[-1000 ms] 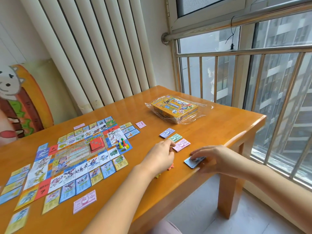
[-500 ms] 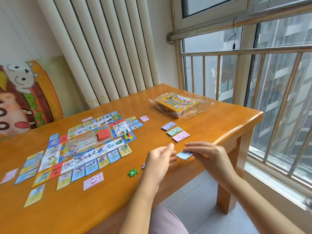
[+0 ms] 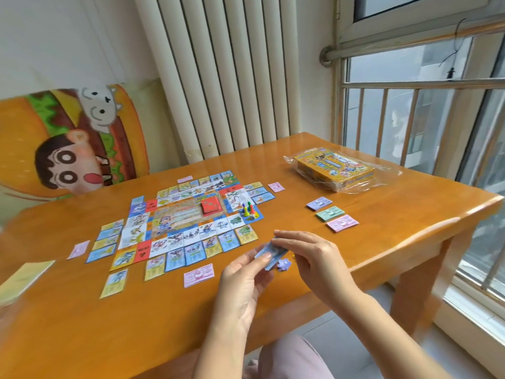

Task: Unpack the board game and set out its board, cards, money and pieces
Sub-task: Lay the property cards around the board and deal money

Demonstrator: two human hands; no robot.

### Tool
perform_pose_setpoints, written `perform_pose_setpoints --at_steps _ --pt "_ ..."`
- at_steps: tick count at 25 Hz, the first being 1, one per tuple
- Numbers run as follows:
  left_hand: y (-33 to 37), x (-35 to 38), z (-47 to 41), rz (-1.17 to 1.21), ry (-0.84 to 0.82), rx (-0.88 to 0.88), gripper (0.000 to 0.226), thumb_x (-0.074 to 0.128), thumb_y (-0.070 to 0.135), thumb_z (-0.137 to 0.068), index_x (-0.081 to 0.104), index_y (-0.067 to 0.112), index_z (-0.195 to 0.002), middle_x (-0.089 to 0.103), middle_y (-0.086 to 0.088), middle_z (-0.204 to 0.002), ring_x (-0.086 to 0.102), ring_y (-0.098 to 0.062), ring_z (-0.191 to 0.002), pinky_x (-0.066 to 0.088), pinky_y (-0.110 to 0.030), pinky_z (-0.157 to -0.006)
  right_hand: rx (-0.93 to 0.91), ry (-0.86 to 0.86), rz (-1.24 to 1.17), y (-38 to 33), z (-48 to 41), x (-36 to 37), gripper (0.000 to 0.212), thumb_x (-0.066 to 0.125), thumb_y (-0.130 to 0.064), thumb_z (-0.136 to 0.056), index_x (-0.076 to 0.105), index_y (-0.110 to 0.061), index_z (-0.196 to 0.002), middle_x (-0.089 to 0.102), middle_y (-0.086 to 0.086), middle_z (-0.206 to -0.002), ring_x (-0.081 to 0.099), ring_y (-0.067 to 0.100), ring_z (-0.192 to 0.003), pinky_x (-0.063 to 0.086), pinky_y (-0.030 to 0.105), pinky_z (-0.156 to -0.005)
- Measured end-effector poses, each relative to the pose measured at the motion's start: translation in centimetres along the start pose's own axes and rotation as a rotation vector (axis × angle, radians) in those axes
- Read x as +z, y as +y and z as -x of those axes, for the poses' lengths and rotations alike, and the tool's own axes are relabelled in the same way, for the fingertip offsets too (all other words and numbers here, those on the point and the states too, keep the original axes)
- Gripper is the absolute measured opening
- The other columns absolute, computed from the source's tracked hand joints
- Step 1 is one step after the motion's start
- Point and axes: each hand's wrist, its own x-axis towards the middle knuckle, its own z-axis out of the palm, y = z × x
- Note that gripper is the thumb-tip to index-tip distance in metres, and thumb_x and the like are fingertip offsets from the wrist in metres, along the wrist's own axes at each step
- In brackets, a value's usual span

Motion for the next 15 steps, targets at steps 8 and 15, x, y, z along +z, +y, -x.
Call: perform_pose_setpoints --at_steps 8,15 --pt "3.0 -6.3 -1.0 -0.246 0.139 0.248 0.022 0.066 -0.003 -0.081 0.069 0.015 -0.093 0.073 0.005 -0.073 0.065 -0.002 -0.062 0.047 -0.012 -0.053 0.254 -0.146 -0.242 -4.9 -3.6 4.5 0.028 0.065 -0.009 -0.088 0.069 -0.019 -0.113 0.065 -0.013 -0.102 0.062 0.002 -0.081 0.048 0.011 -0.073" --pt "5.0 -9.7 -0.4 -0.096 0.052 0.219 0.017 0.055 -0.001 -0.087 0.070 0.007 -0.083 0.073 -0.004 -0.075 0.067 -0.010 -0.063 0.050 -0.017 -0.054 0.422 -0.324 -0.420 -7.7 -6.2 7.2 0.021 0.083 -0.009 -0.068 0.071 -0.027 -0.071 0.070 -0.004 -0.066 0.061 0.001 -0.059 0.050 0.021 -0.060"
